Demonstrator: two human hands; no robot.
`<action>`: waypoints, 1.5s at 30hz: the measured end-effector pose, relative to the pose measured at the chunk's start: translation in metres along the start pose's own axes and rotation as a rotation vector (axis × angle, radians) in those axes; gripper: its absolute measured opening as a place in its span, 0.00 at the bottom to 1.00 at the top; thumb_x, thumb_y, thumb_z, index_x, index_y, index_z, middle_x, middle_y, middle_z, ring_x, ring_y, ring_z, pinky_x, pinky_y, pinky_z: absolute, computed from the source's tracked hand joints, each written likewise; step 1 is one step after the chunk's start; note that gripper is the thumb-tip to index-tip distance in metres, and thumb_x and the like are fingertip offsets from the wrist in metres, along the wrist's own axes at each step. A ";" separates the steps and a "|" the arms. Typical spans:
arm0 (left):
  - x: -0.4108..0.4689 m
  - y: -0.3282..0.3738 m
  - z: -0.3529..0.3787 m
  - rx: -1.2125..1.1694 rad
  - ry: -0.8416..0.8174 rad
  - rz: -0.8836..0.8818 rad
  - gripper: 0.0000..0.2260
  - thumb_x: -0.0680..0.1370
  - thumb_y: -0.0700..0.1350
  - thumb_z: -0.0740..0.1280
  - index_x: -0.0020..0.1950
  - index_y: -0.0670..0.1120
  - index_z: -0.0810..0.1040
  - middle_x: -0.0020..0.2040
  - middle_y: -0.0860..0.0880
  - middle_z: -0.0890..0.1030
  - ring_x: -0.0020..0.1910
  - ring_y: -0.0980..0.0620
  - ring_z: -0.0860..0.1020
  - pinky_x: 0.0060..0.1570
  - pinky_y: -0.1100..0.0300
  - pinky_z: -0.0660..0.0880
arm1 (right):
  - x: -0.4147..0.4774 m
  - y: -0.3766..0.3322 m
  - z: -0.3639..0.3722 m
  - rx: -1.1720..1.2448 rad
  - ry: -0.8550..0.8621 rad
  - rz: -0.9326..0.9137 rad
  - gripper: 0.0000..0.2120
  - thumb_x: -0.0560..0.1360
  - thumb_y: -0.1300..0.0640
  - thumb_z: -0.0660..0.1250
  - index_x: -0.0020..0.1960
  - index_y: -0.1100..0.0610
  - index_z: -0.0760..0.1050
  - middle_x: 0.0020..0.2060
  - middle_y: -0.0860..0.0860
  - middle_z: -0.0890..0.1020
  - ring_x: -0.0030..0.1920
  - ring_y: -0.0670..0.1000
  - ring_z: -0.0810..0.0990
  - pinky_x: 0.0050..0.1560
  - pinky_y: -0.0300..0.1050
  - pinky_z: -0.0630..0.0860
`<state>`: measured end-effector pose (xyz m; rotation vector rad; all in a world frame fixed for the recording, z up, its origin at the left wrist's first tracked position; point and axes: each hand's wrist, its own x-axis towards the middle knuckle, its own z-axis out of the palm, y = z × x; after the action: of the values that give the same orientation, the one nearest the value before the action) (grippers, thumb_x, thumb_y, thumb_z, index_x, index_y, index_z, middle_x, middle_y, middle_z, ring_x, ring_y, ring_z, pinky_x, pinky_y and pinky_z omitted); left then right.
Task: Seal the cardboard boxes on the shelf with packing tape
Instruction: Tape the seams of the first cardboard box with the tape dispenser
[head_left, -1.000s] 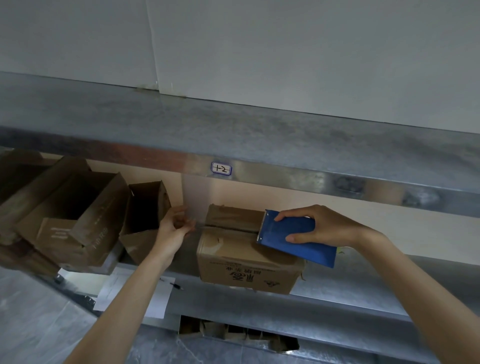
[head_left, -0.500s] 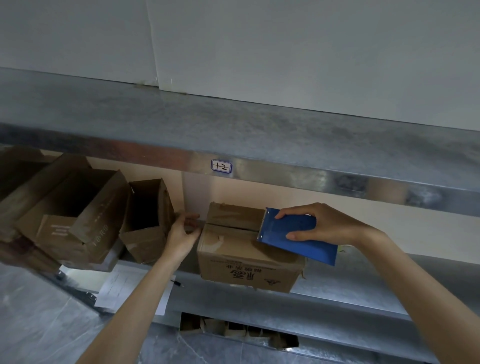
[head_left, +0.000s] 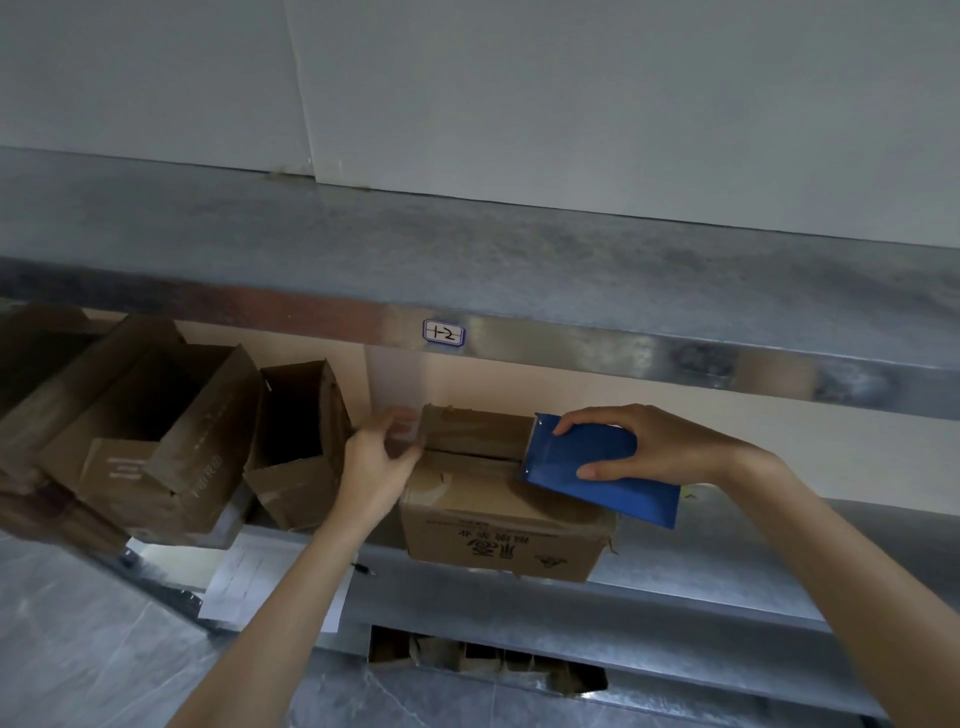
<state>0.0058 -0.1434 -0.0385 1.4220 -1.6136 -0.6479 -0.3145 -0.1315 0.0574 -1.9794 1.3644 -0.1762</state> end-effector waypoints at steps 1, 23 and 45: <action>0.000 0.004 0.004 0.021 -0.032 0.050 0.12 0.76 0.39 0.72 0.56 0.50 0.78 0.53 0.53 0.80 0.53 0.57 0.78 0.53 0.69 0.74 | -0.001 0.000 0.000 -0.008 -0.005 -0.003 0.20 0.73 0.42 0.72 0.62 0.31 0.71 0.62 0.33 0.73 0.60 0.39 0.73 0.60 0.40 0.73; -0.010 -0.004 0.040 0.617 -0.280 0.387 0.37 0.76 0.74 0.50 0.78 0.54 0.64 0.78 0.53 0.62 0.78 0.51 0.59 0.75 0.49 0.60 | -0.007 0.006 -0.011 0.061 -0.084 -0.020 0.20 0.74 0.41 0.71 0.64 0.29 0.70 0.63 0.30 0.72 0.59 0.36 0.74 0.62 0.42 0.74; -0.012 0.002 0.037 0.571 -0.303 0.348 0.35 0.75 0.74 0.54 0.79 0.58 0.60 0.78 0.59 0.59 0.78 0.58 0.53 0.76 0.55 0.54 | -0.022 0.045 -0.029 0.235 -0.176 -0.108 0.22 0.72 0.47 0.72 0.65 0.35 0.74 0.64 0.34 0.75 0.61 0.39 0.76 0.62 0.42 0.75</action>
<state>-0.0271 -0.1374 -0.0578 1.4166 -2.3516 -0.2050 -0.3723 -0.1344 0.0569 -1.8260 1.0751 -0.1978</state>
